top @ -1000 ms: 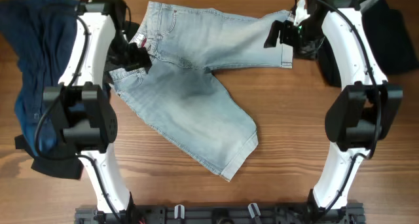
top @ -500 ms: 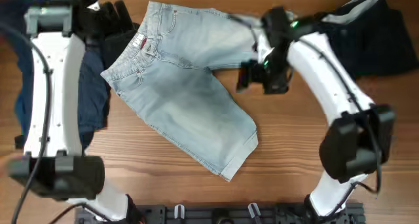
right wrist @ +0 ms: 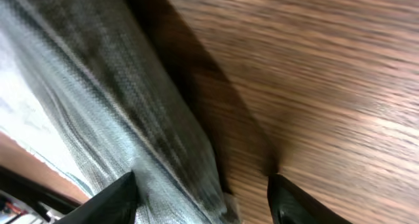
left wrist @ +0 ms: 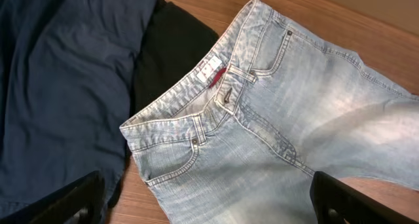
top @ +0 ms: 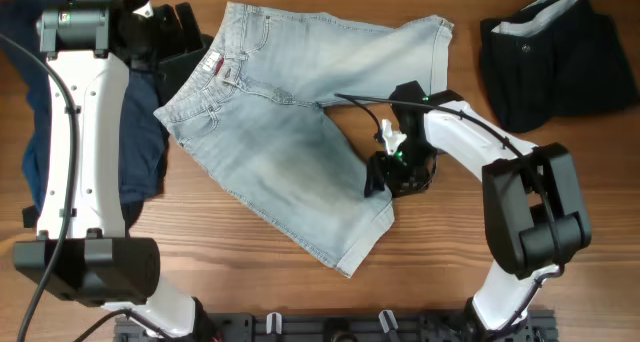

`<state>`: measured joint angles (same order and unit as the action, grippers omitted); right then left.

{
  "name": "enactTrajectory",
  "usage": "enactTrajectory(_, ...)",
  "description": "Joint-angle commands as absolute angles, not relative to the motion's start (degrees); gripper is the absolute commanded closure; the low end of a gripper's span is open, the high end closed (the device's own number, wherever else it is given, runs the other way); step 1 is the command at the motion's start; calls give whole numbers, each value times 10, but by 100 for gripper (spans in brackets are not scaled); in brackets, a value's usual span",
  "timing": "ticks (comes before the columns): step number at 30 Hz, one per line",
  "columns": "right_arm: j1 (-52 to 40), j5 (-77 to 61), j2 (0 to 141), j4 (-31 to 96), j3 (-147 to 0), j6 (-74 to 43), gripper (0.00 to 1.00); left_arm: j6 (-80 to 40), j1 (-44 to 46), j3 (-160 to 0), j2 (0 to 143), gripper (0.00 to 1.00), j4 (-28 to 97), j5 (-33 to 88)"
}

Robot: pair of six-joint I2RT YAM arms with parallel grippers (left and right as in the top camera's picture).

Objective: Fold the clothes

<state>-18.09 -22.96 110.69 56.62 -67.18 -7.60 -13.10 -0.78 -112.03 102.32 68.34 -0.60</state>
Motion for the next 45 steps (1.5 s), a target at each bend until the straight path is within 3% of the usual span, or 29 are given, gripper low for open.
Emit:
enactTrajectory(1, -185, -276, 1109, 560, -668, -44, 60, -120, -10, -1121, 1025, 0, 683, -9)
enactTrajectory(2, -185, -275, 1109, 559, -668, -45, 90, -120, -10, -1121, 1025, 0, 683, -9)
enactTrajectory(3, -185, -274, 1109, 559, -668, -47, 96, -120, -10, -1121, 1025, 0, 683, -9)
enactTrajectory(11, -116, -147, 1109, 527, -694, -152, 96, -120, -10, -1121, 1025, 1, 677, -9)
enactTrajectory(17, 21, -150, 1109, 441, -724, -131, 96, -120, -10, -1121, 1032, 1, 677, -9)
enactTrajectory(21, 57, -150, 1109, 344, -733, -90, 96, -120, -10, -1121, 1044, 2, 681, -9)
enactTrajectory(22, 57, -147, 1109, 329, -736, -88, 94, -120, -10, -1121, 1047, 2, 685, -9)
enactTrajectory(23, 56, -147, 1109, 317, -739, -81, 67, -120, -10, -1121, 1049, 2, 692, -9)
enactTrajectory(24, 56, -147, 1109, 320, -747, -75, 9, -120, -10, -1121, 1050, 2, 700, -9)
enactTrajectory(25, 56, -147, 1109, 330, -755, -75, 0, -120, -10, -1120, 1051, 4, 706, -10)
enactTrajectory(32, 57, -158, 1085, 621, -888, -101, 0, -120, -10, -1021, 1051, 6, 762, -11)
enactTrajectory(40, 47, -122, 914, 692, -867, -140, 0, -96, 6, -825, 1039, 10, 711, 75)
enactTrajectory(45, 47, -135, 852, 653, -732, -133, 0, -17, 60, -696, 1039, 9, 526, 126)
